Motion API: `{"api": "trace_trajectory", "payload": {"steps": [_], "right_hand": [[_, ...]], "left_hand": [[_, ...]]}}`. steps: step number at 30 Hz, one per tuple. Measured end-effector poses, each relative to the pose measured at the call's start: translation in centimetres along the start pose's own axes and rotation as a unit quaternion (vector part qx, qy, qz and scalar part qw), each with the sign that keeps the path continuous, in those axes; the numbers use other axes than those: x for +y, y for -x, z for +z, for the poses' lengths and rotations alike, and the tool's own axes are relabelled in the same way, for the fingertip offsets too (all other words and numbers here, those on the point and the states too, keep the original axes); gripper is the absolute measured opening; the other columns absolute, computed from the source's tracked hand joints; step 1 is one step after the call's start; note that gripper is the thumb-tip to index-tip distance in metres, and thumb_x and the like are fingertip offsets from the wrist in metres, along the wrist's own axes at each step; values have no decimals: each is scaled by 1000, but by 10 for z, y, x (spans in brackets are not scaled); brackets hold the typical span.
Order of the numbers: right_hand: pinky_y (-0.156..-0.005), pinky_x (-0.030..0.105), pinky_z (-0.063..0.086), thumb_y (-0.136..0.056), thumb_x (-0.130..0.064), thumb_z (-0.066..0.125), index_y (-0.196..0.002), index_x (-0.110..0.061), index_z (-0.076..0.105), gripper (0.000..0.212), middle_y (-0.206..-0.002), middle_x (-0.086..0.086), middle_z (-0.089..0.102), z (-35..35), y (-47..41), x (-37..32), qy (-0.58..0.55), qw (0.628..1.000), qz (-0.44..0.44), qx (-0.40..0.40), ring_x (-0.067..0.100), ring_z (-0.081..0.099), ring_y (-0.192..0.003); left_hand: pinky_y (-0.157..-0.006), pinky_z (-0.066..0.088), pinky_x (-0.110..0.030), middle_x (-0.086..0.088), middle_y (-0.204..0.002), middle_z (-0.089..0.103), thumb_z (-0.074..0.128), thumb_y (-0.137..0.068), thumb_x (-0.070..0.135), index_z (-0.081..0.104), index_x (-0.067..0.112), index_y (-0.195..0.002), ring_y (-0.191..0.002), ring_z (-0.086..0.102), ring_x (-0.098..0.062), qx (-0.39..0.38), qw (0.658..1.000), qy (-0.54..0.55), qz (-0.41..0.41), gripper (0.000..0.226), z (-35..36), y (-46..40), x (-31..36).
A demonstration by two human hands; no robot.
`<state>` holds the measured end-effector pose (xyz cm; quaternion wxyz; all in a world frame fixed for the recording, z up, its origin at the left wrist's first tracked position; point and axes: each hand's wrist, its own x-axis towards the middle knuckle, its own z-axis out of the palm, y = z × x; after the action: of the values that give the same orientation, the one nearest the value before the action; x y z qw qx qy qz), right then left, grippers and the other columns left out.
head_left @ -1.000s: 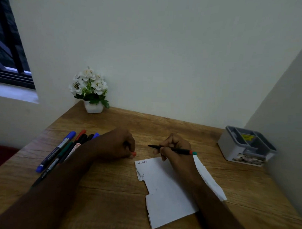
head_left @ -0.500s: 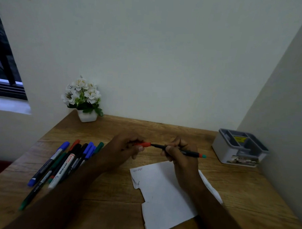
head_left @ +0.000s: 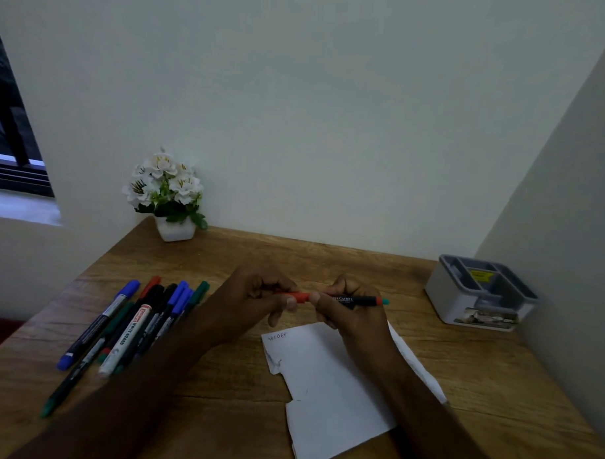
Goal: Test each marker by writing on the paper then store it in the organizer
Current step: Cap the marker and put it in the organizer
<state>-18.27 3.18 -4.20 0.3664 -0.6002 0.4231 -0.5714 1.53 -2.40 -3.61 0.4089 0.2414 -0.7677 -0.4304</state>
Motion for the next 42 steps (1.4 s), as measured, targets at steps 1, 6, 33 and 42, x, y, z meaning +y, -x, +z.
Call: {"api": "trace_trajectory", "payload": {"steps": [1, 6, 33, 42], "right_hand": [[-59, 26, 44, -84, -21, 75, -74, -10, 67, 17, -65, 6, 64, 0, 0, 1, 1, 1000, -1, -2, 13, 58, -60], [-58, 25, 46, -83, -21, 75, -76, -11, 64, 16, -66, 7, 63, 5, -3, 4, -23, 1000, -2, -3, 15, 59, -62], [-74, 28, 60, -78, -6, 79, -101, -17, 68, 28, -89, -1, 74, -197, 17, -80, 222, 917, -35, 330, 11, 71, -83], [-68, 20, 56, -72, -14, 85, -92, -21, 68, 28, -85, -3, 71, -238, 17, -89, 319, 897, -21, 306, 8, 68, -79]], "left_hand": [[-55, 50, -34, -15, -75, 68, 67, -86, 10, 74, 4, -95, -56, 58, -28, 4, 1000, 1, 1, 13, 0, 0, 0], [-59, 54, -41, -14, -77, 69, 67, -87, 7, 75, 5, -96, -58, 61, -33, 22, 1000, 20, 0, 12, 3, 0, 6], [-66, 51, -15, 5, -75, 72, 91, -62, 28, 74, 13, -92, -68, 66, -1, -66, 982, -171, -37, 38, 124, -128, 38], [-67, 54, -19, 3, -76, 74, 90, -63, 22, 74, 12, -90, -72, 70, -6, -100, 980, -172, -21, 33, 170, -146, 41]]}}
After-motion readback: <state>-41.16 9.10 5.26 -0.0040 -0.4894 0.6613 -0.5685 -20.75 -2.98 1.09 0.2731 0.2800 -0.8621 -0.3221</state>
